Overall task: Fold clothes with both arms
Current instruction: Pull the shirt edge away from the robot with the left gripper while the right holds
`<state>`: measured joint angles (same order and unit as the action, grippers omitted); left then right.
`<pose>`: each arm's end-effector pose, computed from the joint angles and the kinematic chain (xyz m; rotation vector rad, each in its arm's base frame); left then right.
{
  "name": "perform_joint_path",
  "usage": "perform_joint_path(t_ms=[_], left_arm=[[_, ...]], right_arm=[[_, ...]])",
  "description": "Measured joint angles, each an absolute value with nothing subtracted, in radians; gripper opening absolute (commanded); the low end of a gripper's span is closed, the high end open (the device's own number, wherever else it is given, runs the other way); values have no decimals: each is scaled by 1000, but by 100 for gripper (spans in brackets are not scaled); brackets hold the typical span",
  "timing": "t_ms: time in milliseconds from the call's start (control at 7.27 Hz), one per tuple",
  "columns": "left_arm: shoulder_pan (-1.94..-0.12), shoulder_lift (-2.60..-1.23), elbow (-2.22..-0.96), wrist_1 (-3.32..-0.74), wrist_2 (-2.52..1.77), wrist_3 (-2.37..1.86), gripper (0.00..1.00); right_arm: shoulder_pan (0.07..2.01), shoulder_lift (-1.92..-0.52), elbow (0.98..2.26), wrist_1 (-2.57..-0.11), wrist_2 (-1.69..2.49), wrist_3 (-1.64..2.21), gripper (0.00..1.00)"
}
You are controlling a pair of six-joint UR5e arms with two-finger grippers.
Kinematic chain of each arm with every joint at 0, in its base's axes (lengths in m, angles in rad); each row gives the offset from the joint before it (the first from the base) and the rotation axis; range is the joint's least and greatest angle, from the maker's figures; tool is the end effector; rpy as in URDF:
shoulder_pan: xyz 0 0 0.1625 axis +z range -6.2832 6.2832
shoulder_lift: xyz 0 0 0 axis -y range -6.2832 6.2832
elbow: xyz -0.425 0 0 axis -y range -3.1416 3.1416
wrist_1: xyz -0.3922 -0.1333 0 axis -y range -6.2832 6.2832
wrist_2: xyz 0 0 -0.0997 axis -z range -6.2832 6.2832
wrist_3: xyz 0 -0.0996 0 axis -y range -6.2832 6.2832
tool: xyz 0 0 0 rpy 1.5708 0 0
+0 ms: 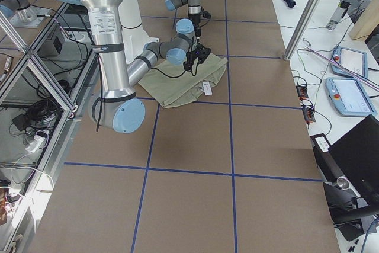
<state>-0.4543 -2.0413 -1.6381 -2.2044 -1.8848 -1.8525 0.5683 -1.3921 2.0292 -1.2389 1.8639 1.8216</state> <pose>0.5441 -0.3798 0.2854 -0.1776 1.1913 -0.4623 -0.3869 -0.3711 0.3192 -0.1162 -1.0086 0.6072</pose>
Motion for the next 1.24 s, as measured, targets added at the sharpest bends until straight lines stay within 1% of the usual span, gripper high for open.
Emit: perform_joint_path(t_ms=[275,688,963,1101,1238], left_arm=[[-455,-2041,-1630,-2203,-1884,-1850,0],[-462,-2040,-1617,-2205,-1869,-1829,0],[-543,-2057,-1584,-2208,-1855,-1714,0],[-611,-2123,-1499,-2213,-1855,-1680,0],[-682,-2236,-1348,-2255,-1854,-1666,0]], right_arm=[[569,-1391,2031,-1239,1864,1821,100],[570,-1390,2037,-1238,1863,1821,100],[572,-1390,2040,-1239,1862,1821,100],[573,-1390,2043,-1238,1862,1821,100],[574,-1390,2043,-1238,1860,1821,100]])
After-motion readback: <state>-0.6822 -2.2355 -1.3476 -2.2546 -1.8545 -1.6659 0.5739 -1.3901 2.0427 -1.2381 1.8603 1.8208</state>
